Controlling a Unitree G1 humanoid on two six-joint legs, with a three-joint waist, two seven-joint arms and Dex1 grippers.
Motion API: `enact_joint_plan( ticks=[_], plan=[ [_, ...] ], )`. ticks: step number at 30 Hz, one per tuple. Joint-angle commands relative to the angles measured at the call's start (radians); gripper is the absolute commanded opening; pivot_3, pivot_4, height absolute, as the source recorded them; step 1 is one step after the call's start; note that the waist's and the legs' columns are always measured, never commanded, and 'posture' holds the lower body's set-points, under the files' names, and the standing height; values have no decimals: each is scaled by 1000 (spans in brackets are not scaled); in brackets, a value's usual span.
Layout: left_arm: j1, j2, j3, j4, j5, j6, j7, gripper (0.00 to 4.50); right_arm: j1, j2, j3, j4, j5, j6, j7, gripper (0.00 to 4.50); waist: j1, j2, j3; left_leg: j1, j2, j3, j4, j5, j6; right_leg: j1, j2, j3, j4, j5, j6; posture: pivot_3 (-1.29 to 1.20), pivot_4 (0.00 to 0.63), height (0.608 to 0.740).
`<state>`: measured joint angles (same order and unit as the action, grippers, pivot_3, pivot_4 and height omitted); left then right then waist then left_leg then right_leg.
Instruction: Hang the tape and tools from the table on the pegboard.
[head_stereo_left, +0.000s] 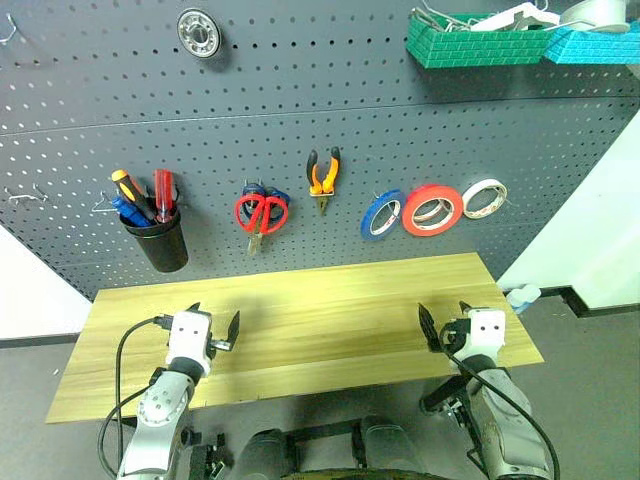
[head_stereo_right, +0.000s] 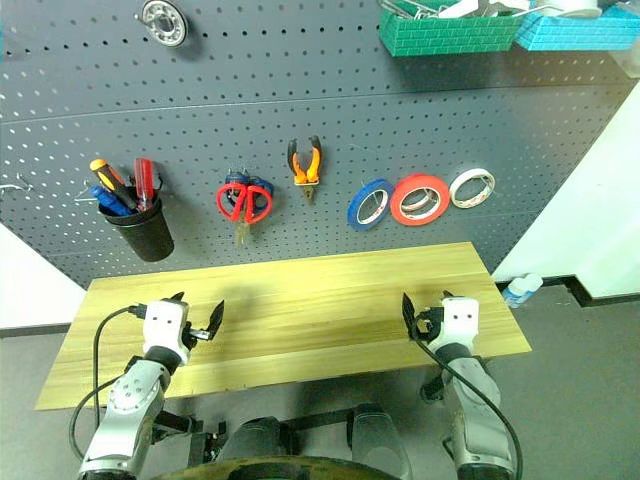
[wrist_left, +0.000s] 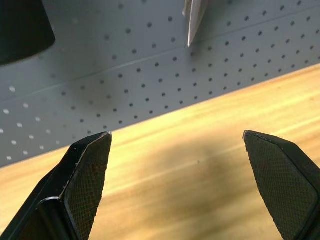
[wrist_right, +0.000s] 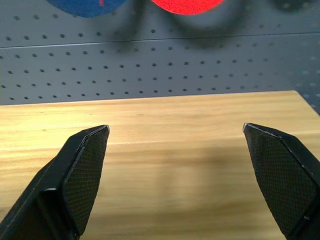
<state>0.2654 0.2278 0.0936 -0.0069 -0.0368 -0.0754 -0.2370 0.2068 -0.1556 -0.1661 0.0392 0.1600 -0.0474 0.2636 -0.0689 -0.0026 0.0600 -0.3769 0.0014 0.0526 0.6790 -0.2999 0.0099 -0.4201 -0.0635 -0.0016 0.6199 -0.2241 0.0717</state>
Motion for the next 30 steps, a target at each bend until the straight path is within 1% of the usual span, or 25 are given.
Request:
enact_joint_plan(
  ticks=[1,5,7,10,19,24,30],
  plan=[
    [34,-6,10,-65,-19,-20,2,4421,13,-3,-17,-71,13,-3,-14,4500,1,1,-1,0,1,0,0,0,0,1,0,-1,-2,0,0,-49,0,736],
    [69,-17,16,-95,-29,-14,10,4421,39,-5,-13,-92,29,-6,1,4500,3,1,-2,-3,3,0,-3,0,0,-1,1,-3,-5,0,0,-56,0,736],
    [88,-18,14,-103,-26,-18,10,4421,53,-6,-16,-101,39,-3,6,4500,4,2,-4,-6,3,1,-5,0,0,-5,1,-3,-5,0,-1,-59,0,736],
    [103,-26,7,-108,-22,-19,14,4421,12,-14,-28,-49,51,8,7,4500,5,2,-5,-7,3,2,-8,0,1,-8,1,-3,-6,2,-5,-53,0,736],
    [100,-44,-16,-98,-23,-20,3,4421,-50,-29,-33,23,75,4,47,4500,4,1,-8,-4,2,4,-8,0,1,-7,1,-3,-5,2,-5,-69,0,736],
    [96,-59,-45,-98,-8,-20,6,4421,-91,-27,-17,72,68,-10,66,4500,1,0,-8,1,2,4,-9,0,1,-2,2,-3,-6,2,-4,-76,0,736],
    [92,-58,-47,-94,-4,-19,12,4421,-163,-28,-4,148,55,-33,90,4500,-1,0,-9,2,2,5,-10,2,3,-2,3,-3,-5,2,-5,-86,0,736]
  ],
)
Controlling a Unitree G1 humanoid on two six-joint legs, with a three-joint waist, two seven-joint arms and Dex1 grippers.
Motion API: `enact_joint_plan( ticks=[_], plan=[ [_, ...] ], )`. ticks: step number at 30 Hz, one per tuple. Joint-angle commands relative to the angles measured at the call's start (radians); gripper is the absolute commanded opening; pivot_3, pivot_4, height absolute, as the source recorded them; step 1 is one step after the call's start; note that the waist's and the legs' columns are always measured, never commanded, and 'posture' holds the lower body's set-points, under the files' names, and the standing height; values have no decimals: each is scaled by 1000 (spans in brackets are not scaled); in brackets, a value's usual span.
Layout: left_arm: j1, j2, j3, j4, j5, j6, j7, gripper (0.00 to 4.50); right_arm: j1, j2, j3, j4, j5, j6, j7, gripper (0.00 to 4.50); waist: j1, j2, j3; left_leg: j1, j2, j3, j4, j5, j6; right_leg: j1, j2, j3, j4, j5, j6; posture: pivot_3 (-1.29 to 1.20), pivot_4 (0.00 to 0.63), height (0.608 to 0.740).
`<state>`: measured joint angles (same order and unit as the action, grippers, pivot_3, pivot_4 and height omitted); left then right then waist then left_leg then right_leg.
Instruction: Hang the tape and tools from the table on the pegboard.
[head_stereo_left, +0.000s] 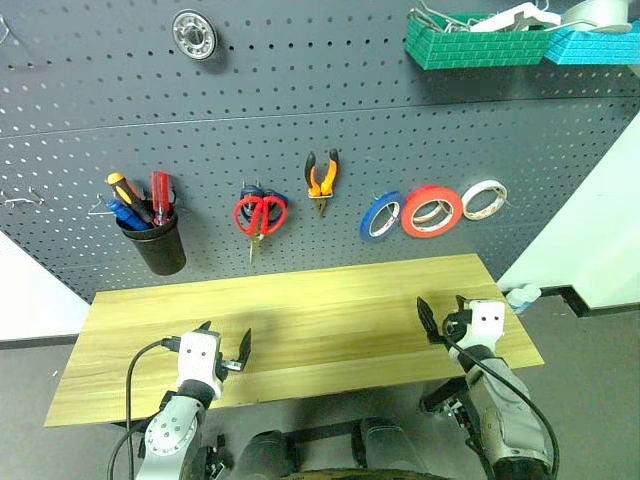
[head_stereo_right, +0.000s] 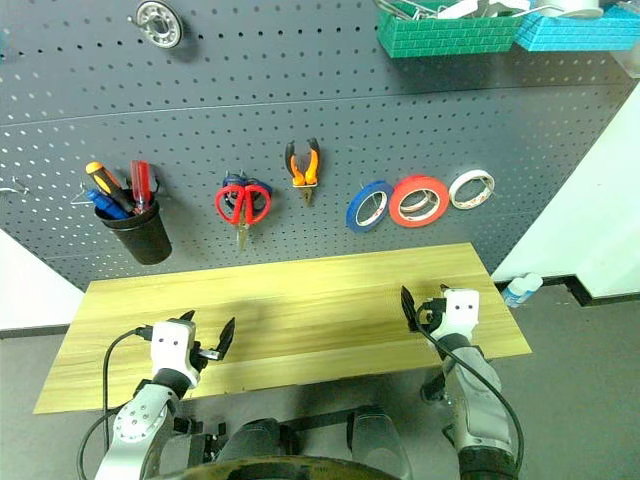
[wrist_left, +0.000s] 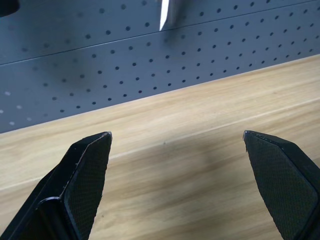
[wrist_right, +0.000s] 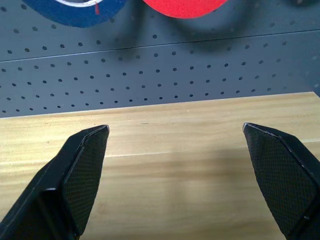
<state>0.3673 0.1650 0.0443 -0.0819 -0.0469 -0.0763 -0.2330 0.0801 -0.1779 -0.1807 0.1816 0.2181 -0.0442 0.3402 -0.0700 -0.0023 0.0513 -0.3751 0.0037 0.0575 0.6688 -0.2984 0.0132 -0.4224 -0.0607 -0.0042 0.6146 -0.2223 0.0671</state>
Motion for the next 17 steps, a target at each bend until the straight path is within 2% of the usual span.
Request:
enact_joint_plan(
  ticks=[1,9,12,17],
  plan=[
    [-11,5,5,-16,5,-18,9,4421,-45,-6,14,16,-6,-39,18,4500,0,0,0,0,0,0,0,0,0,0,0,0,0,0,0,-85,0,736],
    [-26,18,42,7,-18,-20,7,4421,-148,-15,17,137,0,-51,56,4500,1,0,-1,0,0,1,0,1,1,0,0,0,0,0,0,-70,0,736],
    [-30,22,52,5,-27,-18,3,4421,19,-22,12,37,21,-127,121,4500,17,-1,-5,0,-1,0,0,1,1,1,0,0,1,0,0,-65,0,736],
    [-34,24,62,10,-31,-21,-4,4421,43,-26,-2,40,38,-146,146,4500,22,-1,-6,1,0,4,-2,0,2,-1,0,2,1,-1,1,-60,0,736]
  ],
)
